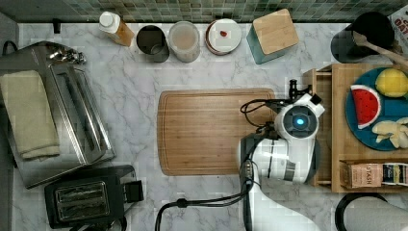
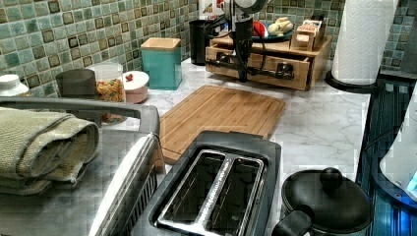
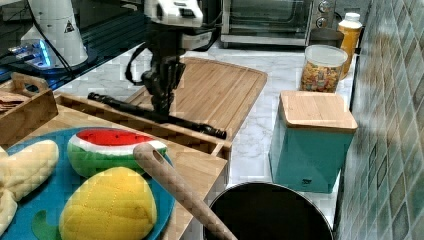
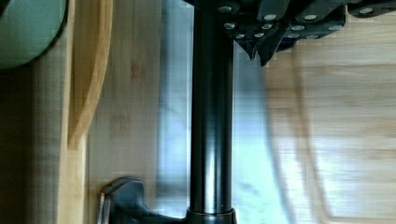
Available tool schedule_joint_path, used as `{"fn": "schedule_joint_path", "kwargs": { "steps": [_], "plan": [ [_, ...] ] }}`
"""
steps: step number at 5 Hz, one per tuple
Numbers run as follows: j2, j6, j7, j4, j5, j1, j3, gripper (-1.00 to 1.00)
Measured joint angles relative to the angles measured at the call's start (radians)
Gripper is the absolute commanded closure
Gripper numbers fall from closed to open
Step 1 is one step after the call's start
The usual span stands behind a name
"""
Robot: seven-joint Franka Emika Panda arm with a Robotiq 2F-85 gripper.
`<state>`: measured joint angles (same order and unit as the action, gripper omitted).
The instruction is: Close the drawer.
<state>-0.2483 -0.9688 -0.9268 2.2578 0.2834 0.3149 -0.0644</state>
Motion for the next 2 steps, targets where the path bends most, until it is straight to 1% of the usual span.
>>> {"fn": "schedule_joint_path", "kwargs": {
  "steps": [1,2],
  "plan": [
    [-0.012,-0.044,-0.119,-0.006,0.000,0.052,-0.004,1.00],
    [-0.041,-0.051,-0.194,-0.039,0.000,0.081,-0.008,1.00]
  ]
}}
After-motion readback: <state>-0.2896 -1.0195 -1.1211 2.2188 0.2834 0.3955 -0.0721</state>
